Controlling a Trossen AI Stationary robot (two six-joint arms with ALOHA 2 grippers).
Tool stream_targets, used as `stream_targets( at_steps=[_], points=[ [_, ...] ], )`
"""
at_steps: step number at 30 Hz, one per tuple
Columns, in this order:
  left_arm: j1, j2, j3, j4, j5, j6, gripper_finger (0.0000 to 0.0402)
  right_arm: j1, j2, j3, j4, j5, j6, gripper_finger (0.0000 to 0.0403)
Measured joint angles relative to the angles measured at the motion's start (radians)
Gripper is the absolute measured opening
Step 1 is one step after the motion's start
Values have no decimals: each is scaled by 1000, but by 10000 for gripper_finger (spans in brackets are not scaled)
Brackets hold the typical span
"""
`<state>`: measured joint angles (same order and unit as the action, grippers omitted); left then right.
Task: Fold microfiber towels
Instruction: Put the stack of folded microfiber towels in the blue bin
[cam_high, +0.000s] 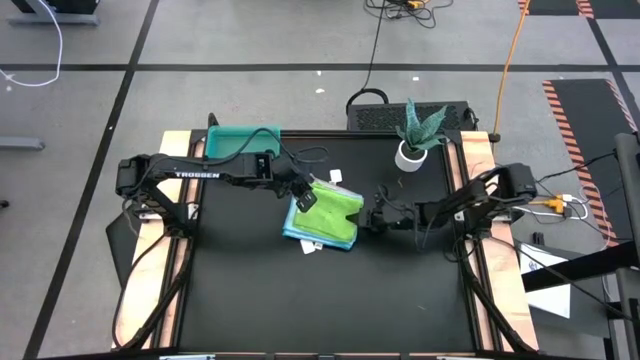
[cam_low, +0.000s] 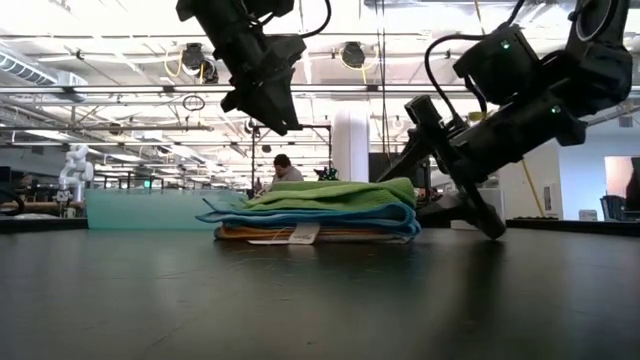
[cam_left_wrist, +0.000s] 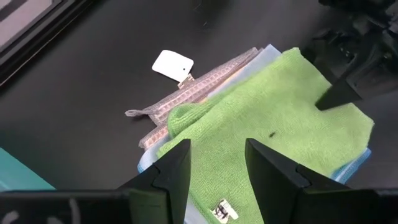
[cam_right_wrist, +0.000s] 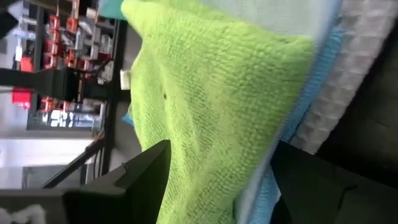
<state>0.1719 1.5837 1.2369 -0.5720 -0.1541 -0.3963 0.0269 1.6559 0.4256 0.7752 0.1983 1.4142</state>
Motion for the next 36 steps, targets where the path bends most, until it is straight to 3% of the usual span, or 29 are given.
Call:
stream_targets(
  at_steps=[7,11,14,29,32,36],
  points=[
    [6,0,0,0,-2,2,154,-11,-37,3,-31,-170,-33,265],
    [6,0,0,0,-2,4,154,-50,-80,1,-126,-295,-32,265],
    [6,0,0,0,-2,9,154,-44,-94,2,-190,-333,-13,265],
    [6,0,0,-8,39,-5,154,-18,-85,16,-193,-97,19,265],
    [10,0,0,-87,39,-30,154,-18,-65,38,-194,-90,11,265],
    [31,0,0,-264,25,-186,154,-18,-29,72,-190,-91,-12,265]
  ],
)
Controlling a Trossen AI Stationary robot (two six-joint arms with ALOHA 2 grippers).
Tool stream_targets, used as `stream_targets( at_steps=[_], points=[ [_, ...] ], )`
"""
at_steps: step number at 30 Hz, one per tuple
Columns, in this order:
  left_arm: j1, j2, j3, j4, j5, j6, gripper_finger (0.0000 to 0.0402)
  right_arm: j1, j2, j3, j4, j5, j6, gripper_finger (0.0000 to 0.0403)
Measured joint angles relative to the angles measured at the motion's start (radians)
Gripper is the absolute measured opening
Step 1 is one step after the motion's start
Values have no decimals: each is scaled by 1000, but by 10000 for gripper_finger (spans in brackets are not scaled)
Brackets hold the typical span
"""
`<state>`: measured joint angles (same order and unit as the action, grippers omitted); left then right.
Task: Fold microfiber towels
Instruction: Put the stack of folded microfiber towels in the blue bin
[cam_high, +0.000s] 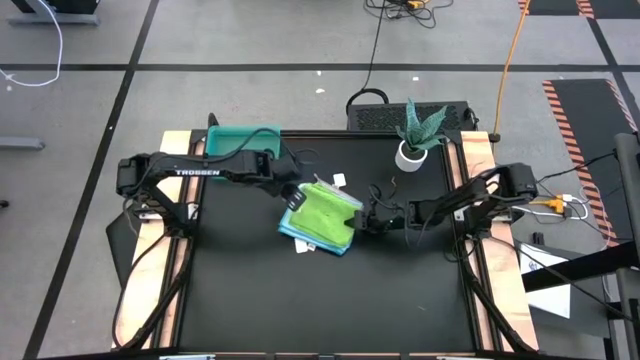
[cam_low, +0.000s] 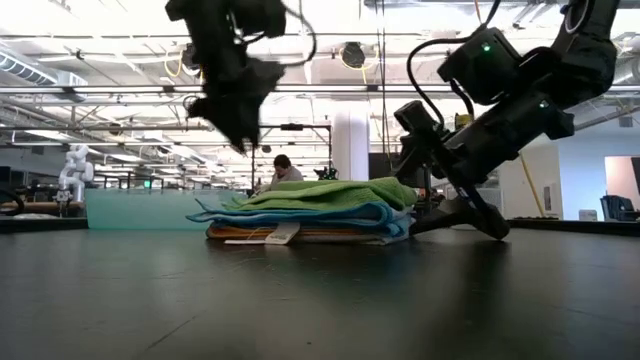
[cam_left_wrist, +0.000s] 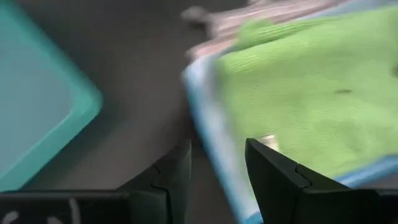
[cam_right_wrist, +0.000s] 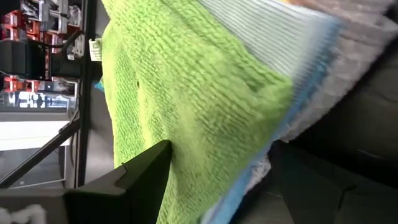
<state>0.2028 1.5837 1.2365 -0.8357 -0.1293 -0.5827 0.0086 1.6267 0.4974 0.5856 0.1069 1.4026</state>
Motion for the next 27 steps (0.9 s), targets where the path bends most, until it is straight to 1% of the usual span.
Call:
stream_targets(
  at_steps=[2,5,7,9,11,13,16,18,22,27],
  points=[
    [11,0,-1,-43,-9,-47,154,0,11,9,11,-4,-4,265],
    [24,0,-10,-3,33,-74,154,-1,16,11,24,-6,-11,265],
    [30,-1,-48,63,72,-76,154,0,16,11,24,-10,-24,265],
    [38,-1,-118,181,136,-88,154,0,16,11,25,-31,-35,265],
    [49,-1,-196,277,211,-125,154,-1,16,11,25,-42,-39,265],
    [55,-1,-265,345,261,-171,154,-1,16,11,26,-59,-43,265],
    [54,-9,-331,372,265,-223,154,-1,16,11,26,-85,-54,265],
    [56,-14,-351,374,259,-240,154,-1,16,11,26,-92,-54,265],
    [78,-14,-368,377,257,-238,154,-1,16,11,24,-109,-58,265],
    [122,-14,-367,454,287,-208,154,0,16,12,20,-111,-63,265]
  ],
)
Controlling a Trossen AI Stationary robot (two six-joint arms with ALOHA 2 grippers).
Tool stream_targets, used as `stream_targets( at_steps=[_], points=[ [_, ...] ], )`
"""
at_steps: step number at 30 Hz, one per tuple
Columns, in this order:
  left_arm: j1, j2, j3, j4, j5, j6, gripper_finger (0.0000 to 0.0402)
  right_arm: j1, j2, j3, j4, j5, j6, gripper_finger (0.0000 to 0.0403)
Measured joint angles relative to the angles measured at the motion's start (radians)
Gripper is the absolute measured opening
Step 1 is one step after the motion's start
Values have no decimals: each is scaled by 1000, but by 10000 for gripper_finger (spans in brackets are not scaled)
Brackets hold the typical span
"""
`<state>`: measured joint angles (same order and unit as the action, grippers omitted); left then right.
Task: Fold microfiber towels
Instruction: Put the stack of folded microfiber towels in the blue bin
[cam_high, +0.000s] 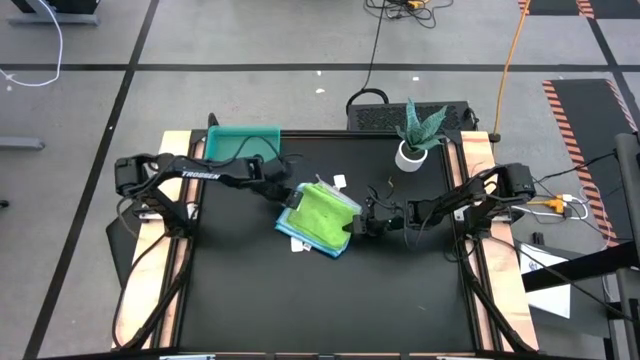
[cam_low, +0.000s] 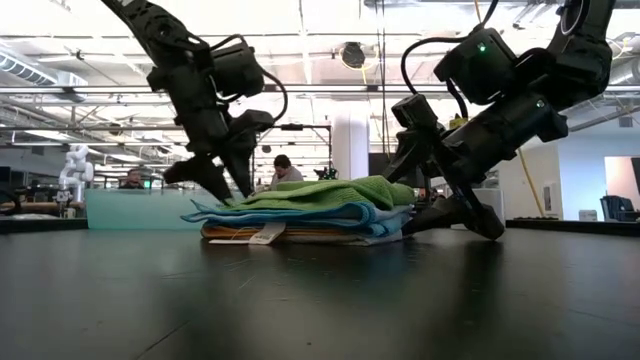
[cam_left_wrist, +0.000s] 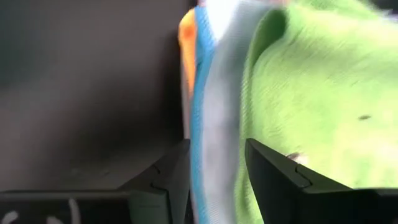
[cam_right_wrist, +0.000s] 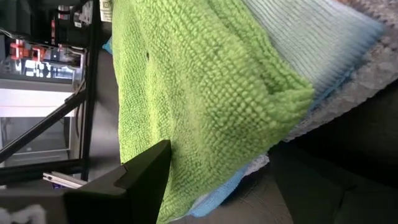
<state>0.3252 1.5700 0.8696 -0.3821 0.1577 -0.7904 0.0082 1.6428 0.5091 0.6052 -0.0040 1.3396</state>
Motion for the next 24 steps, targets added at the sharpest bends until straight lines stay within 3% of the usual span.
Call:
stream_targets(
  at_steps=[5,24],
  points=[
    [37,13,0,19,101,34,154,0,0,0,-2,2,-1,265],
    [39,22,-24,9,157,142,154,0,0,-2,14,3,-29,265]
  ],
)
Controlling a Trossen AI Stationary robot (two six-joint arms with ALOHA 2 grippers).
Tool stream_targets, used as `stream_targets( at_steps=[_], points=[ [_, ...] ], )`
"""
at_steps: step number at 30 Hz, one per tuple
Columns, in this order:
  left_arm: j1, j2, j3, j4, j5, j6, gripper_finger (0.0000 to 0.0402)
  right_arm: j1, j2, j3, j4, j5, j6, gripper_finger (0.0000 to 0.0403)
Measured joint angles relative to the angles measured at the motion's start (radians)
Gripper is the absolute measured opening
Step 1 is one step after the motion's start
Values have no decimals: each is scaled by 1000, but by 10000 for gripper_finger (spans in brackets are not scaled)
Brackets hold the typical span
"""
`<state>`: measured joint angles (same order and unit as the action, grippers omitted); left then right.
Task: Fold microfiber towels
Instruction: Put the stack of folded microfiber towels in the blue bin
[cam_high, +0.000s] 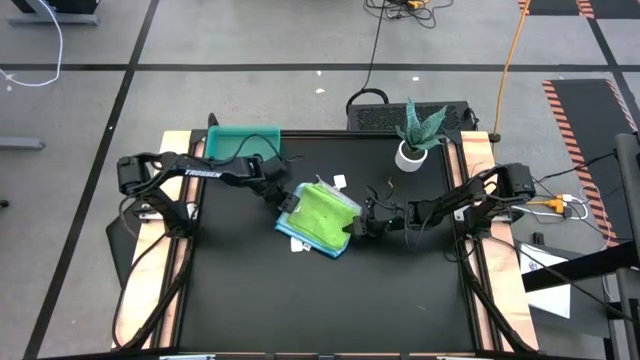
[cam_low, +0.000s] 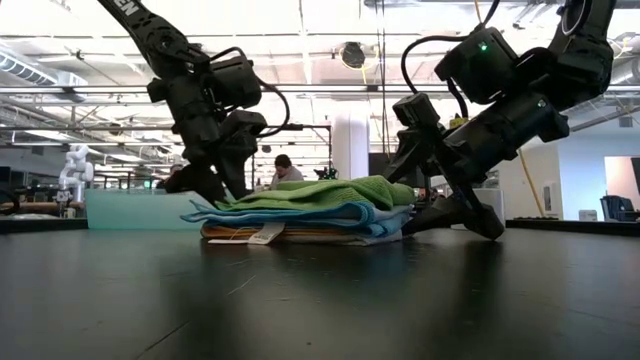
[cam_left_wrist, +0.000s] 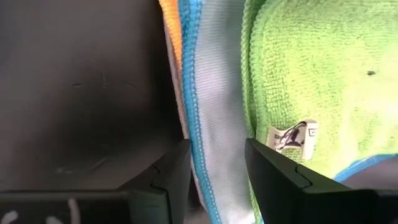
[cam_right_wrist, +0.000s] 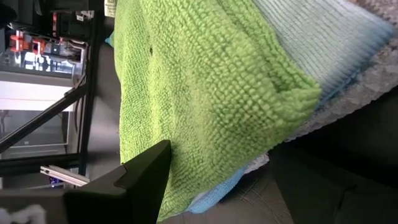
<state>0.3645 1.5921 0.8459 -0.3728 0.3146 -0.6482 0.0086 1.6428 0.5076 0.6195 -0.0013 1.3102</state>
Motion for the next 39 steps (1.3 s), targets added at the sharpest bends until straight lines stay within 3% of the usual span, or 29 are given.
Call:
stream_targets(
  at_steps=[7,15,21,28,35,39],
  points=[
    [2,0,0,-2,-28,11,165,0,0,0,2,-2,-13,265],
    [2,0,0,-1,-82,-64,274,0,0,0,3,-3,-13,265],
    [1,37,1,42,0,-66,325,0,0,0,-6,-2,-14,265],
    [0,135,2,225,116,-121,323,0,-1,1,-28,7,-13,265],
    [7,128,3,170,136,-87,300,0,-1,2,-34,22,-5,265],
    [41,112,-3,136,291,-48,281,0,-1,1,-28,3,-3,265]
  ],
)
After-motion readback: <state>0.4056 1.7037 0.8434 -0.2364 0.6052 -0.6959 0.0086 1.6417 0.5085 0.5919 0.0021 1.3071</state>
